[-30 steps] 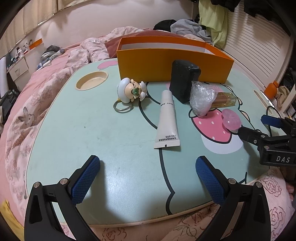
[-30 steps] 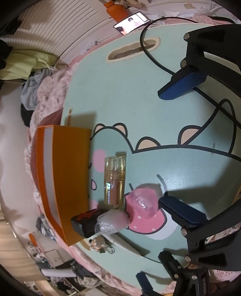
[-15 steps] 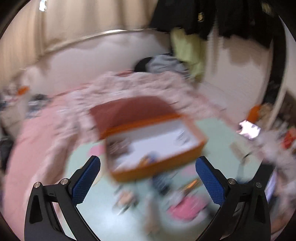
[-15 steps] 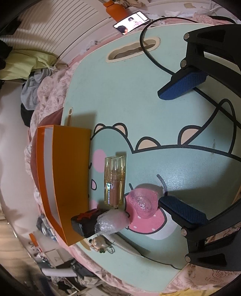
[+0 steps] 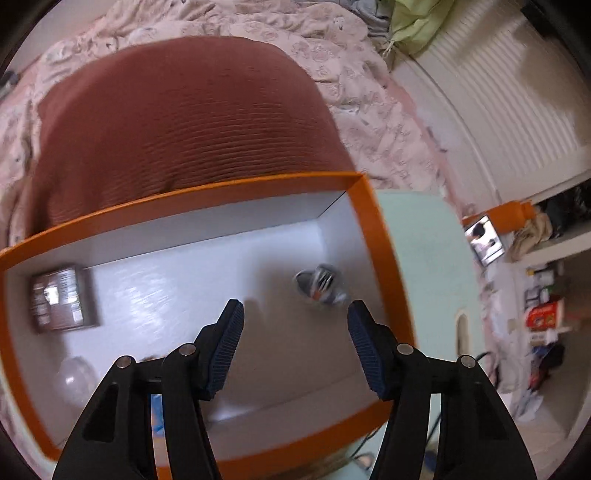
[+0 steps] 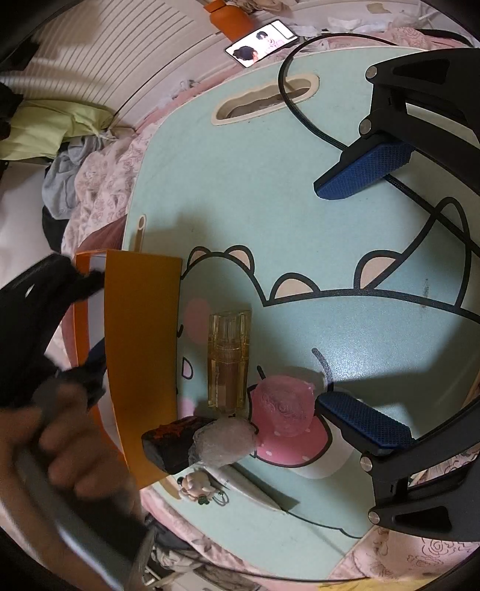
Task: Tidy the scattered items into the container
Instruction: 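Move the left tool into the box toward the silver metal keychain, then grasp the silver metal keychain with the left tool and lift it out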
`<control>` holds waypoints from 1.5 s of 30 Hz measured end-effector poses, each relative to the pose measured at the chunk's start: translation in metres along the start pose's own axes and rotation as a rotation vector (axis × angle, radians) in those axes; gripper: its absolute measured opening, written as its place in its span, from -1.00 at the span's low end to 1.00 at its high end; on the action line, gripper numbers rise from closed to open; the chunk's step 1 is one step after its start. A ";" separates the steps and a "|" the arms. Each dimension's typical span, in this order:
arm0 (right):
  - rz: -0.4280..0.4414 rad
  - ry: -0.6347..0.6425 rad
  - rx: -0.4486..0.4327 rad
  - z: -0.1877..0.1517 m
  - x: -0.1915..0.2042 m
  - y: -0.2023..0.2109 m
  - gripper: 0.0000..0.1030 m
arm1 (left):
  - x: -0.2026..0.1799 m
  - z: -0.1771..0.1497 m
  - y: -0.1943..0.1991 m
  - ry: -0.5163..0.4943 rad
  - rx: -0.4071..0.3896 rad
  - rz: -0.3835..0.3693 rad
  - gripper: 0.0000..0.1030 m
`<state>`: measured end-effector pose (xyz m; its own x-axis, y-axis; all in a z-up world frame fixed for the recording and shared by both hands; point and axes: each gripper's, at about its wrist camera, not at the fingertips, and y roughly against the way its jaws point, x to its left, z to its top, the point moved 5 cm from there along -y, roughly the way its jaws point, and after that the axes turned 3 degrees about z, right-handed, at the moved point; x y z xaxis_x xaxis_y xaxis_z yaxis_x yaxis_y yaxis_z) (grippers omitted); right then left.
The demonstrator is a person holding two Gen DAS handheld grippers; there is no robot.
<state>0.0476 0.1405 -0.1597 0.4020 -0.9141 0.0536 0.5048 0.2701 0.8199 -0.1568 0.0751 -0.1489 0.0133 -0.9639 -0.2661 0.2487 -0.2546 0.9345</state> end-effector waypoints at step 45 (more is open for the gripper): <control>-0.004 -0.003 0.005 0.003 0.004 -0.001 1.00 | 0.090 -0.197 0.120 -0.005 -0.452 0.302 -0.46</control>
<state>0.0468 0.1357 -0.1583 0.3973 -0.9162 0.0519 0.5024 0.2645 0.8232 0.0646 -0.0262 -0.1075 0.1438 -0.9896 0.0006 0.6268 0.0916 0.7738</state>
